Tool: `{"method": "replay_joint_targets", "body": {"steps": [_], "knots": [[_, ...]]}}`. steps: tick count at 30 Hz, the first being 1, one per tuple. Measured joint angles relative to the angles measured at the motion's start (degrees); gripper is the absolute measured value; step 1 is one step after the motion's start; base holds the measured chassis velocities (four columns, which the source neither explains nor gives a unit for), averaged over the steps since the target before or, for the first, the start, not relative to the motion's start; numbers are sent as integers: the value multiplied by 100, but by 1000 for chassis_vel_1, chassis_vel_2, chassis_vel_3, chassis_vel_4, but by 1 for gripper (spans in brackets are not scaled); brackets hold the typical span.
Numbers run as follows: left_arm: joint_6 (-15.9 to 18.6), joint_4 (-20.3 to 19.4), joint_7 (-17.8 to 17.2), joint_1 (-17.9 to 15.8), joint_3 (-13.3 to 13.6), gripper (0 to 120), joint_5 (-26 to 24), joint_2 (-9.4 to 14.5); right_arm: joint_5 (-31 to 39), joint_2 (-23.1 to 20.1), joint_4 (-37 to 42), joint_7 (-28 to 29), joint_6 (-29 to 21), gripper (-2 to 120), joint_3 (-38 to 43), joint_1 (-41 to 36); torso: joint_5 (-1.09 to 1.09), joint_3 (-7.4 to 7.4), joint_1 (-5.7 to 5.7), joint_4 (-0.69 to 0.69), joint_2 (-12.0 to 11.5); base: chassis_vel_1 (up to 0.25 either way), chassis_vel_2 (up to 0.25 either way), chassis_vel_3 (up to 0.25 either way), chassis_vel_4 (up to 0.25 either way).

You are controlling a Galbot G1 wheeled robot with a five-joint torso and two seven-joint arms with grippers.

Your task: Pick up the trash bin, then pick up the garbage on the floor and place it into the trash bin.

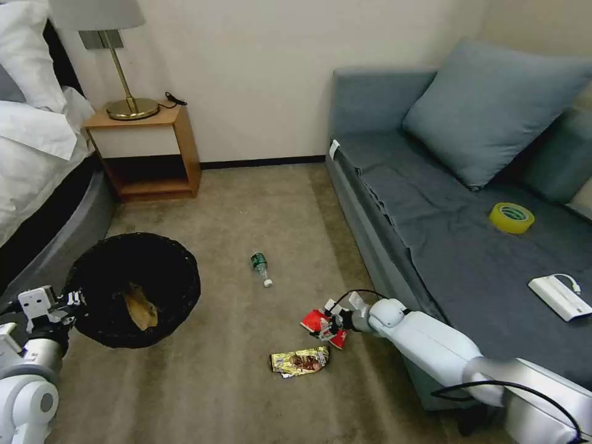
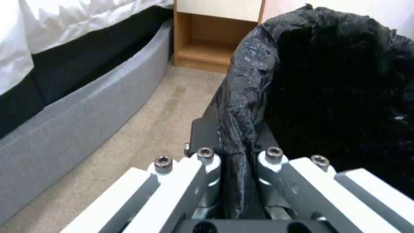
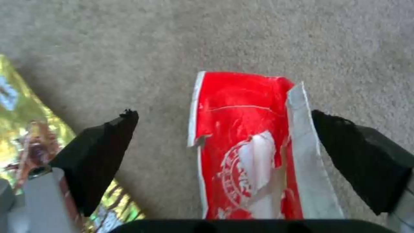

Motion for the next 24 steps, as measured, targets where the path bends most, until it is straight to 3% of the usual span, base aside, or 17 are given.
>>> {"method": "replay_joint_targets", "body": {"steps": [11, 24], "knots": [[-1, 33, 2, -76, 121, 4, 45, 2, -260, 169, -481, 9, 168, 99, 264, -33, 1, 0, 0, -1, 0, 0, 0, 0, 0], [-27, 30, 20, -39, 57, 4, 48, -33, -294, 143, -320, 228, 189, 55, 363, -167, 1, 0, 0, -1, 0, 0, 0, 0, 0]]}}
